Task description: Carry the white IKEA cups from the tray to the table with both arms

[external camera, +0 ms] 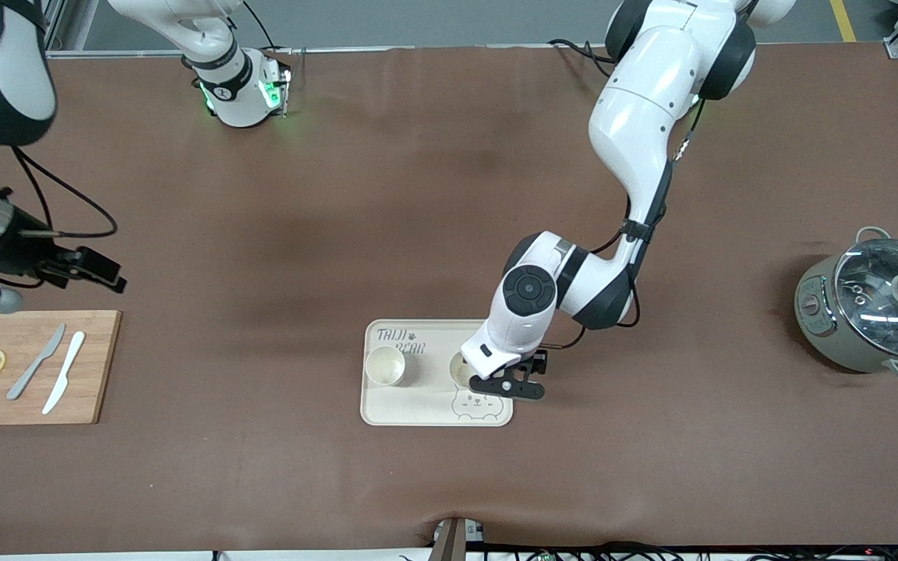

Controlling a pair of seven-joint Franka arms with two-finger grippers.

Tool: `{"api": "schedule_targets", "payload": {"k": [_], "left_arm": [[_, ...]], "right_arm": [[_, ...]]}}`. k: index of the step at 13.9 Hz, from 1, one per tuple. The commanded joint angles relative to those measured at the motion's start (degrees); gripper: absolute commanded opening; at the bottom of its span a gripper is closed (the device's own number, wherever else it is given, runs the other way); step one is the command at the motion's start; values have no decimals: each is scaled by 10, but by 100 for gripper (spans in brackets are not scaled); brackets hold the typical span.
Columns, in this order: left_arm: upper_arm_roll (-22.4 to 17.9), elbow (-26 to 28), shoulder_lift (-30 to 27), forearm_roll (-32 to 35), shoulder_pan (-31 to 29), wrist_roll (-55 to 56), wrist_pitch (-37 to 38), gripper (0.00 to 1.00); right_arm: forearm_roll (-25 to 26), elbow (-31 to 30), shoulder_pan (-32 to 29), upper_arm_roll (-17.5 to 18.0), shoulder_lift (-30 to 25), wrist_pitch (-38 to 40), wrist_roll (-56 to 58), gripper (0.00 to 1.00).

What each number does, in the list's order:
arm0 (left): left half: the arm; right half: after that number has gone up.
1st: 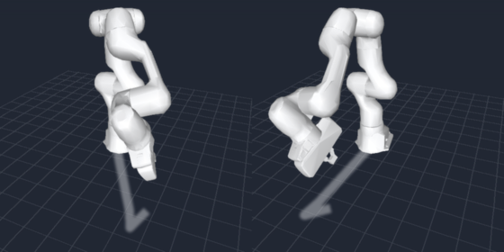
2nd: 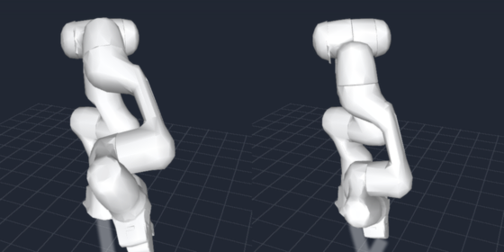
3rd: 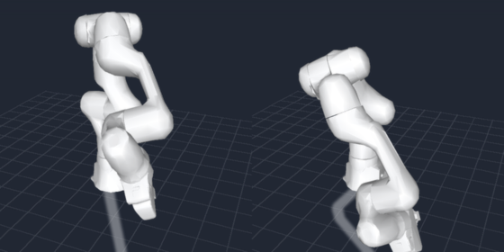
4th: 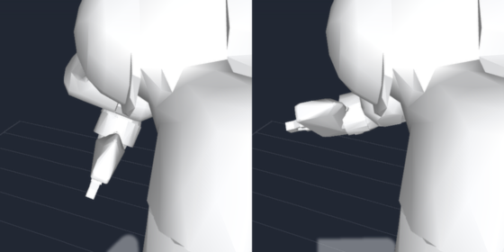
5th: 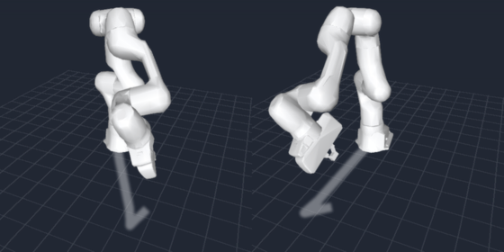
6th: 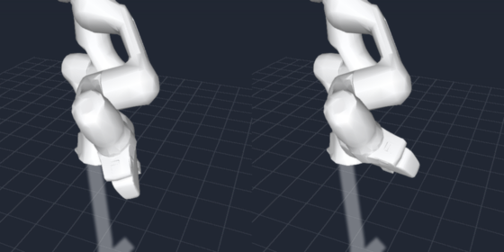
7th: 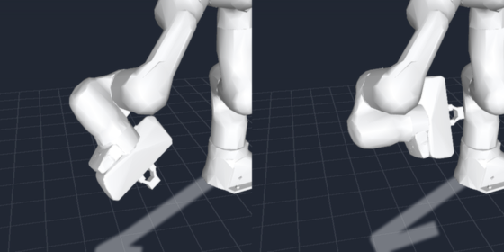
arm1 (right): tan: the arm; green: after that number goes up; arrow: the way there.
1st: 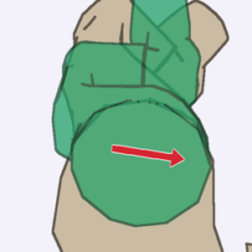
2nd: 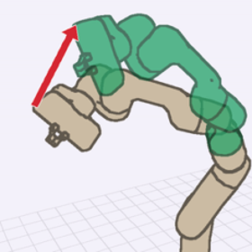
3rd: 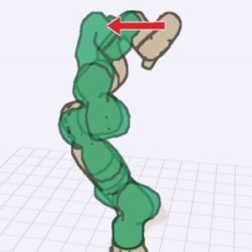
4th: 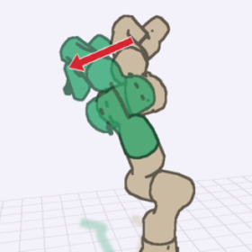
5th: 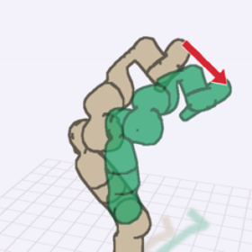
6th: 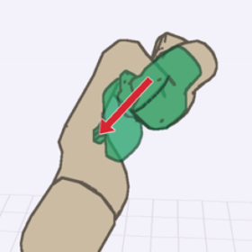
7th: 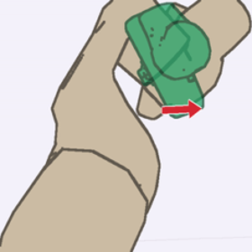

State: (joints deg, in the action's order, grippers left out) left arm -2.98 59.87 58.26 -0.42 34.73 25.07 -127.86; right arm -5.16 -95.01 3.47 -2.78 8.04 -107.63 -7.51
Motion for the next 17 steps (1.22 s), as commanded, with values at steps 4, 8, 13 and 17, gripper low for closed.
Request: {"api": "schedule_targets", "payload": {"k": [4,8,13,17], "left_arm": [[-26,-13,15,1,30,66,-61,69],[-25,-10,14,-3,34,87,-41,0],[-25,-9,3,-4,30,85,-16,0],[-22,9,-57,-4,0,74,71,0]], "right_arm": [[-9,4,58,-1,51,-55,-95,100],[-71,7,92,-1,96,-117,-155,100],[-64,36,153,-2,178,-183,-257,100],[-63,86,182,-2,246,-201,-329,100]]}}
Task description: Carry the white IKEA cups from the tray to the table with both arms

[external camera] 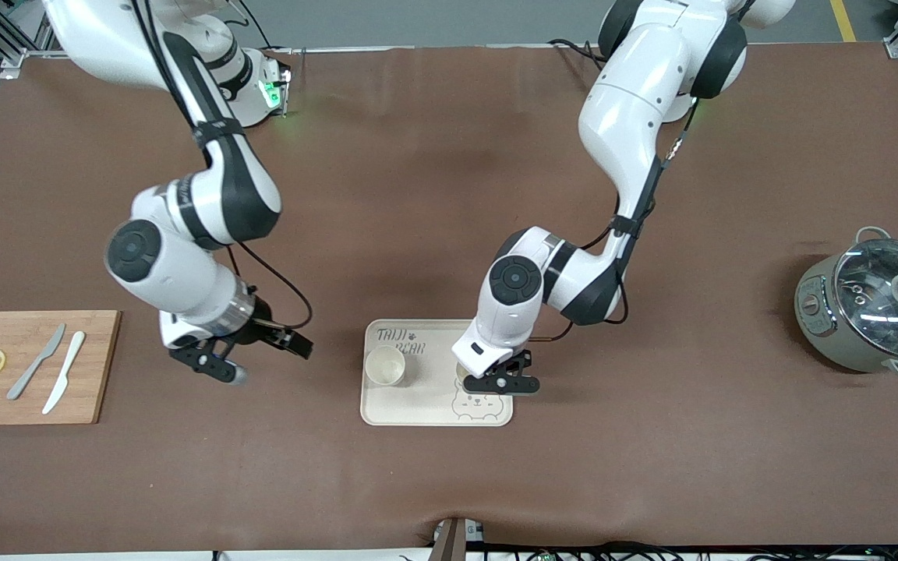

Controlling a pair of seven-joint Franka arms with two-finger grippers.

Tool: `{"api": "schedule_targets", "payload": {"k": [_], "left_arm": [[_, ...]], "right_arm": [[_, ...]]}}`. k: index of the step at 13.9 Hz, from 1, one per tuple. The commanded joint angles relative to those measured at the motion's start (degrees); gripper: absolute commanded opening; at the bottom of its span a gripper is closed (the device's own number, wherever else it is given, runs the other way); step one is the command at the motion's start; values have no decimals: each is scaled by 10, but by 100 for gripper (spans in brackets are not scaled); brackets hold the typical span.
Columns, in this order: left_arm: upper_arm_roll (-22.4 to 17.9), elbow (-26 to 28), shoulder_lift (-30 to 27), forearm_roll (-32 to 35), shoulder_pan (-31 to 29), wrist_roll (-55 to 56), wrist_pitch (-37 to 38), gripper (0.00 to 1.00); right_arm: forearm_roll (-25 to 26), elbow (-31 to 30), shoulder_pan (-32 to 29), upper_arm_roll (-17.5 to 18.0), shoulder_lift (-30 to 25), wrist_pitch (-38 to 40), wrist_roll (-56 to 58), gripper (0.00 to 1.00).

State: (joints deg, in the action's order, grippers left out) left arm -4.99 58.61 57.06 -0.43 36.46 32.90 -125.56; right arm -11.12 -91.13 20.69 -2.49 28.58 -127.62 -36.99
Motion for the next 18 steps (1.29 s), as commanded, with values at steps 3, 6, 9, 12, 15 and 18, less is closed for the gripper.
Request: {"api": "schedule_targets", "payload": {"k": [3,6,9,12,15,18], "left_arm": [[10,76,-132,-13,-61,-110,139,0],[58,232,-269,-21,-153,-213,128,0],[88,446,-398,-21,-238,-318,18,0],[100,622,-472,-22,-271,-362,-132,0],[99,727,-485,-22,-278,-377,-254,0],[99,768,-452,-21,-279,-378,-347,0]], "right_arm": [[-3,62,29,-5,87,-49,-76,100],[-7,62,38,-5,110,-72,-79,100],[-7,68,51,-5,134,-95,-95,100],[-8,77,66,-4,146,-95,-103,100],[-8,81,76,-5,154,-94,-107,100],[-5,81,85,-5,158,-95,-106,100]]}}
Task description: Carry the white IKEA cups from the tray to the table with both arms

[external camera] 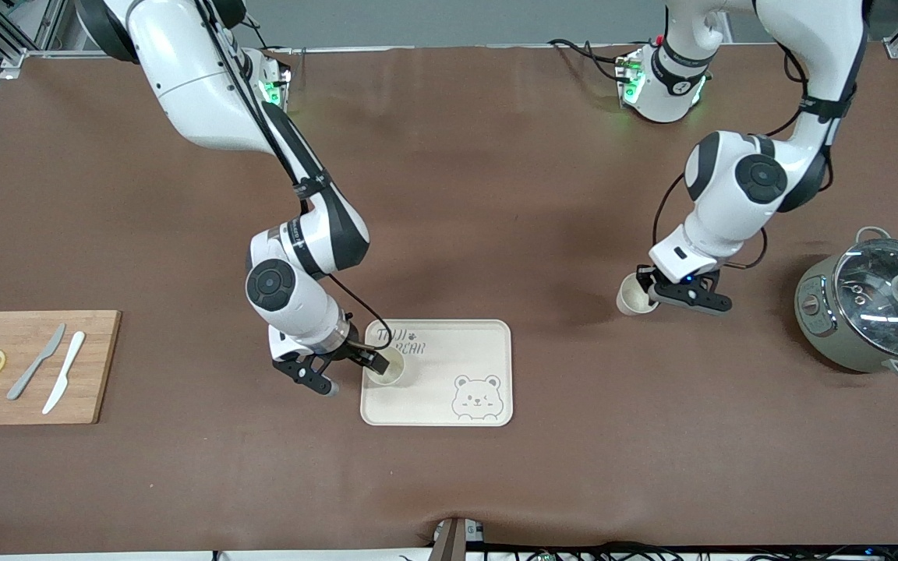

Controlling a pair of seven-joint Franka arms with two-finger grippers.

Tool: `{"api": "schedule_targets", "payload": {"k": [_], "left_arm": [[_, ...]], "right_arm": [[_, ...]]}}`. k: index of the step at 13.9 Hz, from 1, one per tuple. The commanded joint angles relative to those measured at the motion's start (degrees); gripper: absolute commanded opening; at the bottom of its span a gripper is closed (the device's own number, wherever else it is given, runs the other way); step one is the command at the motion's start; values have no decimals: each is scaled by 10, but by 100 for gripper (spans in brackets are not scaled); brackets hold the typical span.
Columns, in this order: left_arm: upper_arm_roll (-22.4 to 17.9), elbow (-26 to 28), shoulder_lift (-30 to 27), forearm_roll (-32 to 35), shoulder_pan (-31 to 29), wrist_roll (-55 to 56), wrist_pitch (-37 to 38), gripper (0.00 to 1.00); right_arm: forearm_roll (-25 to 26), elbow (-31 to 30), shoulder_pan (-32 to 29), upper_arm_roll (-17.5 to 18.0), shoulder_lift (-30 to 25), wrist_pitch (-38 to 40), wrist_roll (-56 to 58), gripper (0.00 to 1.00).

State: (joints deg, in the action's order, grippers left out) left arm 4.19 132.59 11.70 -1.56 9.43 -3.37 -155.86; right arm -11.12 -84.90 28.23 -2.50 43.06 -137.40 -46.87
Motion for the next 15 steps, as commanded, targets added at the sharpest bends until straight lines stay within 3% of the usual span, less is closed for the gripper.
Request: {"api": "schedule_targets", "payload": {"k": [1,3,4,8,9,10,13,15], "left_arm": [[7,32,14,-11,-8,-15,-57,0],[7,35,30,-11,-8,-15,-80,0],[7,35,34,-11,-9,-15,-86,0],[6,34,65,-9,-9,-15,-124,0],[6,32,68,-9,-10,-16,-124,48],[6,30,68,-4,-10,-21,-125,99],[10,19,47,-3,-34,-25,-118,100],[13,-4,34,-7,-34,-22,-71,100]], "right_arm": [[-3,18,12,-5,17,3,-8,100],[-2,18,16,-5,20,2,-3,95],[-1,18,16,-5,21,3,-2,83],[-2,18,16,-5,21,4,-1,18],[-2,18,16,-5,20,4,-1,5],[-1,19,16,-5,20,4,0,0],[-1,25,15,-6,19,5,3,0],[0,32,9,-6,15,9,16,0]]}}
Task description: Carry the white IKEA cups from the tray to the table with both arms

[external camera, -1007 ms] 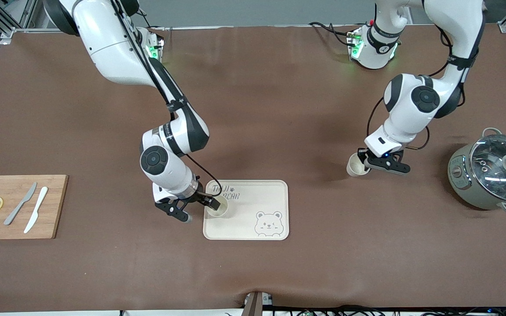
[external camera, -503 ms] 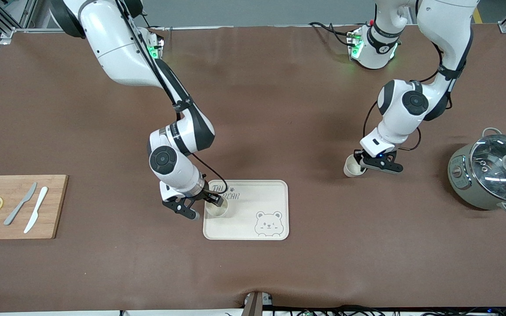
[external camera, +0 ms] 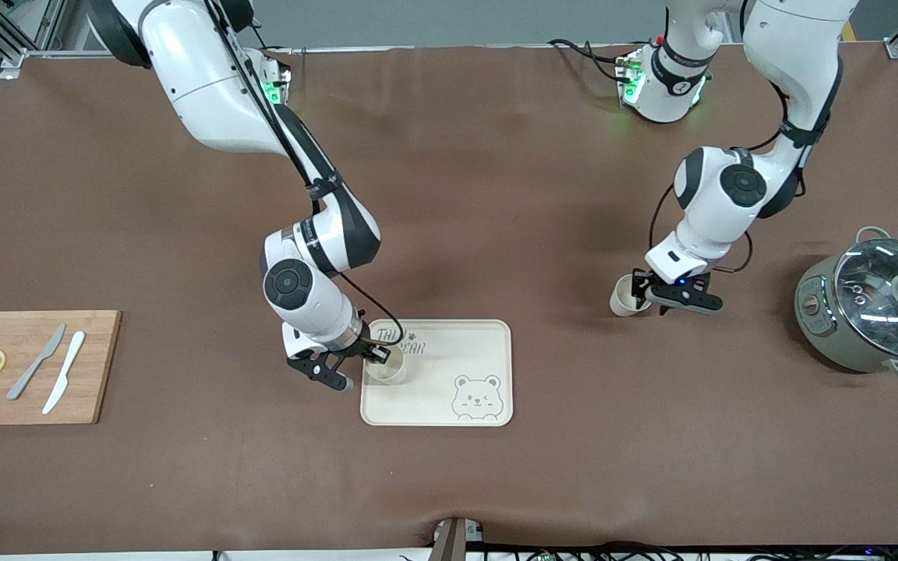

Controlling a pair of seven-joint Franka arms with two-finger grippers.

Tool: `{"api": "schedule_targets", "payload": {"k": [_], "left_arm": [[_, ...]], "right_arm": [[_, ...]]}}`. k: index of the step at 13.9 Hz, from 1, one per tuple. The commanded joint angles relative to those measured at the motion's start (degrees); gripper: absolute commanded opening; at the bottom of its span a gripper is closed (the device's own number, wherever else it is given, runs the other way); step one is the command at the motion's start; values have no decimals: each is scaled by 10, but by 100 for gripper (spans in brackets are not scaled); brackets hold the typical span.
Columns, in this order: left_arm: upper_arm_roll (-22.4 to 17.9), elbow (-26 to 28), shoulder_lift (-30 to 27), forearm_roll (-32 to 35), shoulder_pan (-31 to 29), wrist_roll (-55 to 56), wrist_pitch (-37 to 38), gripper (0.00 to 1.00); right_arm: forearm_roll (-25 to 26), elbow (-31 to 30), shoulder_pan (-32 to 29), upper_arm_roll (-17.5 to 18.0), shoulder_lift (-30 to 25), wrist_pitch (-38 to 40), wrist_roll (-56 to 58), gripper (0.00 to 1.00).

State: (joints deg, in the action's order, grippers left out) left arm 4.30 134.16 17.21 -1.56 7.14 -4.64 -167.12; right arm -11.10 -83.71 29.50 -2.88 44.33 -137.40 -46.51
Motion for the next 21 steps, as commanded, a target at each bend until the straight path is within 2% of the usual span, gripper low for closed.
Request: {"api": "schedule_targets", "payload": {"k": [1,2,6,10,14,17,21], "left_arm": [[11,-41,-25,-9,-10,-7,83,100],[12,-67,-29,-10,-9,-5,131,100],[11,-200,-18,-11,-12,20,290,100],[9,-328,23,-11,-28,21,375,100],[4,-471,63,-6,-32,28,503,100],[-2,-531,52,-4,-33,29,606,100],[2,-538,-19,-3,-56,27,685,100]], "right_arm": [[-1,23,-5,-4,0,13,18,0],[0,35,-11,-5,-5,19,21,0],[44,92,-54,-5,-10,128,55,0],[42,98,-109,-4,-17,144,159,0],[38,98,-169,-4,-18,146,284,0],[36,97,-225,-1,-24,146,393,0],[37,92,-286,-2,-19,146,524,0]]}}
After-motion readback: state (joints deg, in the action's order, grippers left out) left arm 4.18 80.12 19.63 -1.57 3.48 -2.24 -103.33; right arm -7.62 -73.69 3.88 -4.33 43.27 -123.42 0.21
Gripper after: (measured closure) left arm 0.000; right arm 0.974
